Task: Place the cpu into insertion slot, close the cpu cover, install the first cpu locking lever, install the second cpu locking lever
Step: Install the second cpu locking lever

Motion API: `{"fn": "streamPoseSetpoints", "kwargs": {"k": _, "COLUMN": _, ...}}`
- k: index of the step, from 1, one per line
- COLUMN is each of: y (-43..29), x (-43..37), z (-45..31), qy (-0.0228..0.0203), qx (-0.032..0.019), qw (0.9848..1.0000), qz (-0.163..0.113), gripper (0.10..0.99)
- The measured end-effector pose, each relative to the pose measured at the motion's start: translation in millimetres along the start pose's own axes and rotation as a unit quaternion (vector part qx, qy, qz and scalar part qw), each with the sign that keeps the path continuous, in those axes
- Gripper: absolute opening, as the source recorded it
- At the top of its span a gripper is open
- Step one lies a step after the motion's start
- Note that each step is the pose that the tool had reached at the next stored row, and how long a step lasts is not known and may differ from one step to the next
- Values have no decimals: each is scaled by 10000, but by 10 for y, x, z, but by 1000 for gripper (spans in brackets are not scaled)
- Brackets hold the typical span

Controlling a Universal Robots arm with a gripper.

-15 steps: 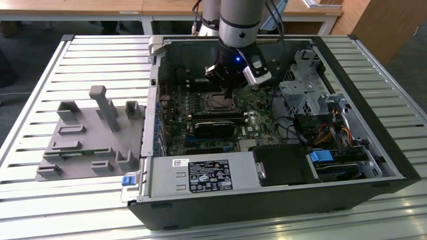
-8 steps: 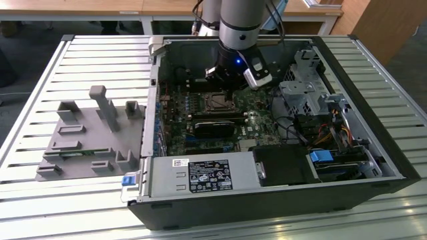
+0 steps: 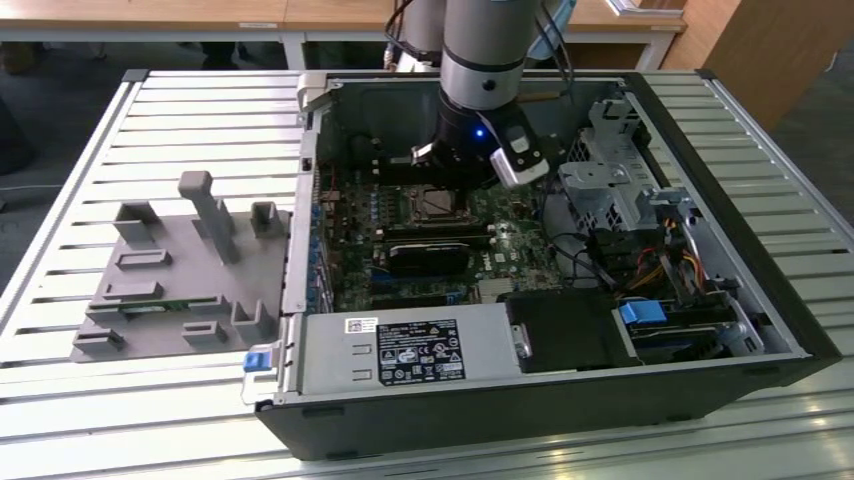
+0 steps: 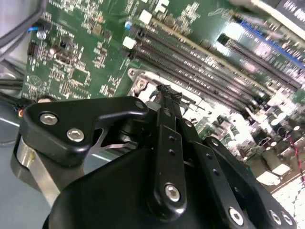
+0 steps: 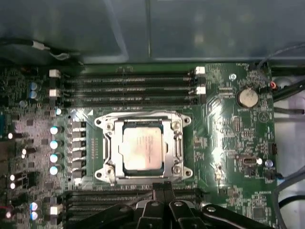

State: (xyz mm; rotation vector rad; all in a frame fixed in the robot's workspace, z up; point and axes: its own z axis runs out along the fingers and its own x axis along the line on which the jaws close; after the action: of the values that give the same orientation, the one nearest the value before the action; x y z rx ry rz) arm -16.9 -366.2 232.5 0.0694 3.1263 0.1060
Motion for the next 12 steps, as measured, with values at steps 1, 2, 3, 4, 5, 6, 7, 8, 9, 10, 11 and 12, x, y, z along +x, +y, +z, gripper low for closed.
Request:
{"fn": "streamPoseSetpoints", "kwargs": {"k": 1, "y": -8, "x": 0, "z": 0, "qy": 0, "qx": -1, "qw": 10000, "qz": 0, "gripper": 106}}
{"fn": "streamPoseSetpoints", "kwargs": {"k": 2, "y": -13, "x": 4, "z": 1, "qy": 0, "qx": -1, "qw": 10000, "qz": 0, "gripper": 106}}
{"fn": "streamPoseSetpoints", "kwargs": {"k": 3, "y": -17, "x": 14, "z": 1, "qy": -1, "qx": -1, "qw": 10000, "qz": -1, "gripper": 106}}
{"fn": "streamPoseSetpoints", "kwargs": {"k": 4, "y": -20, "x": 35, "z": 2, "qy": -1, "qx": -1, "qw": 10000, "qz": -3, "gripper": 106}}
{"fn": "streamPoseSetpoints", "kwargs": {"k": 5, "y": -23, "x": 66, "z": 2, "qy": 0, "qx": -2, "qw": 10000, "qz": -3, "gripper": 106}}
{"fn": "streamPoseSetpoints", "kwargs": {"k": 6, "y": -27, "x": 103, "z": 1, "qy": 0, "qx": -4, "qw": 10000, "qz": -3, "gripper": 106}}
{"fn": "streamPoseSetpoints", "kwargs": {"k": 7, "y": -30, "x": 144, "z": 1, "qy": 0, "qx": -5, "qw": 10000, "qz": -4, "gripper": 106}}
{"fn": "streamPoseSetpoints", "kwargs": {"k": 8, "y": -32, "x": 177, "z": 3, "qy": 0, "qx": -7, "qw": 10000, "qz": -5, "gripper": 106}}
{"fn": "streamPoseSetpoints", "kwargs": {"k": 9, "y": -34, "x": 204, "z": 4, "qy": 0, "qx": -8, "qw": 10000, "qz": -4, "gripper": 106}}
{"fn": "streamPoseSetpoints", "kwargs": {"k": 10, "y": -35, "x": 226, "z": 4, "qy": 1, "qx": -11, "qw": 10000, "qz": -4, "gripper": 106}}
{"fn": "streamPoseSetpoints", "kwargs": {"k": 11, "y": -36, "x": 248, "z": 7, "qy": 0, "qx": -14, "qw": 10000, "qz": -4, "gripper": 106}}
{"fn": "streamPoseSetpoints", "kwargs": {"k": 12, "y": -37, "x": 269, "z": 12, "qy": 0, "qx": -16, "qw": 10000, "qz": -5, "gripper": 106}}
